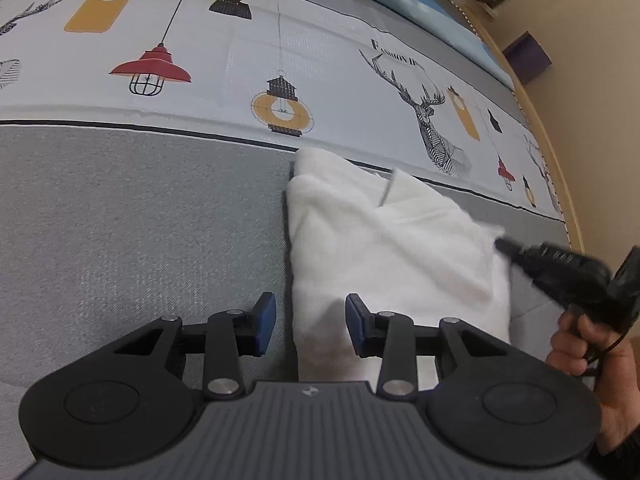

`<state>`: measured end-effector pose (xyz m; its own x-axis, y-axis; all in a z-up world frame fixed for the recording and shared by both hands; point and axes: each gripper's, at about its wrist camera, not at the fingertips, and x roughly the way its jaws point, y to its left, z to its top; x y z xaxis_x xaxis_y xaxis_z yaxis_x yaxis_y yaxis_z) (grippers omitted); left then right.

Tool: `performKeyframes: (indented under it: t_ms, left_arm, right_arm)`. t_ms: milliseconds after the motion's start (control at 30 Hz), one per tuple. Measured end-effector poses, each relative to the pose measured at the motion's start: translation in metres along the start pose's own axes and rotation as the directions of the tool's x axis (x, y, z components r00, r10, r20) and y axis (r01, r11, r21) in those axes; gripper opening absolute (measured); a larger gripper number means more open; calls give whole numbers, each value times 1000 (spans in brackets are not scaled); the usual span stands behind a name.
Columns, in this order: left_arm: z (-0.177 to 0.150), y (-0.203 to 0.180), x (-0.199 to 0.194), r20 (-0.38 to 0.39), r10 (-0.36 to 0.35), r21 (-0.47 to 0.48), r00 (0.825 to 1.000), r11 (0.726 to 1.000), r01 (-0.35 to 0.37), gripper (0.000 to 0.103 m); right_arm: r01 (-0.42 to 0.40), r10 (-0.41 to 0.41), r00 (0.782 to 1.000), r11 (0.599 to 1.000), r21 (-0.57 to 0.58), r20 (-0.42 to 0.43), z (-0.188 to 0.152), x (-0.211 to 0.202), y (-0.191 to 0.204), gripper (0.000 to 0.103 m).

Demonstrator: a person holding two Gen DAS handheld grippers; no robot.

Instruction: Fold small clothes

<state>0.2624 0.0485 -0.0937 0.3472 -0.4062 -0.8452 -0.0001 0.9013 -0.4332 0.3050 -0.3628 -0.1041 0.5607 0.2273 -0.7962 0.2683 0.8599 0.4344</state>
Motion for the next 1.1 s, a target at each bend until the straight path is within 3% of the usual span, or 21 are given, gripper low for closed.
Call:
performKeyframes:
  t_ms: [67, 167, 300, 333, 400, 500, 533, 633, 667, 700, 800, 867, 1033, 1100]
  left_arm:
    - [1, -2, 4, 3, 5, -1, 1000, 1000, -5, 42]
    - [2, -5, 8, 11, -5, -13, 1000, 1000, 5, 42]
    - [3, -10, 11, 12, -41, -17, 999, 999, 41, 42]
    - [3, -11, 13, 4, -46, -9, 999, 999, 46, 42]
    - [0, -15, 20, -29, -22, 27, 999, 999, 23, 47]
    - [-6, -16, 32, -78, 71, 61, 994, 996, -66, 62]
    - [-5, -15, 32, -75, 61, 41, 995, 997, -58, 62]
    - [-2, -11, 31, -59, 29, -4, 998, 1000, -29, 62]
    - [-2, -10, 32, -62, 22, -18, 998, 1000, -23, 62]
    - [-1, -9, 35, -67, 10, -33, 998, 999, -12, 62]
    - [2, -7, 44, -80, -14, -53, 997, 999, 10, 64]
    - [4, -5, 51, -88, -28, -66, 996, 998, 22, 65]
    - [9, -2, 61, -75, -65, -80, 995, 995, 59, 64]
    - [11, -6, 62, -58, -56, -37, 997, 998, 54, 48]
  right_arm:
    - [49, -48, 997, 999, 9, -61, -3, 9, -8, 5]
    - [110, -109, 994, 992, -64, 17, -1, -8, -2, 9]
    - [-73, 87, 991, 988, -136, 102, 2, -44, 5, 9]
    - [-130, 146, 986, 974, -183, 80, -1, -47, 9, 9]
    - [-208, 204, 978, 948, -242, -41, -8, -40, 11, 24]
    - [-48, -12, 981, 953, -301, -194, -24, -8, 3, 26]
    - [-13, -49, 977, 957, -289, -208, -25, -3, -3, 28]
    - [-18, -12, 988, 982, -187, -156, -14, -10, -14, 32]
    - [-22, -3, 989, 986, -166, -149, -12, -11, -16, 38]
    - [-33, 10, 988, 988, -149, -154, -11, -10, -17, 45]
    - [-73, 49, 972, 993, -97, -232, -15, 8, -18, 50]
    - [-94, 71, 958, 993, -70, -278, -21, 16, -16, 50]
    - [-103, 87, 960, 994, -45, -266, -20, 16, -12, 48]
    - [-103, 90, 961, 994, -37, -261, -19, 16, -13, 34]
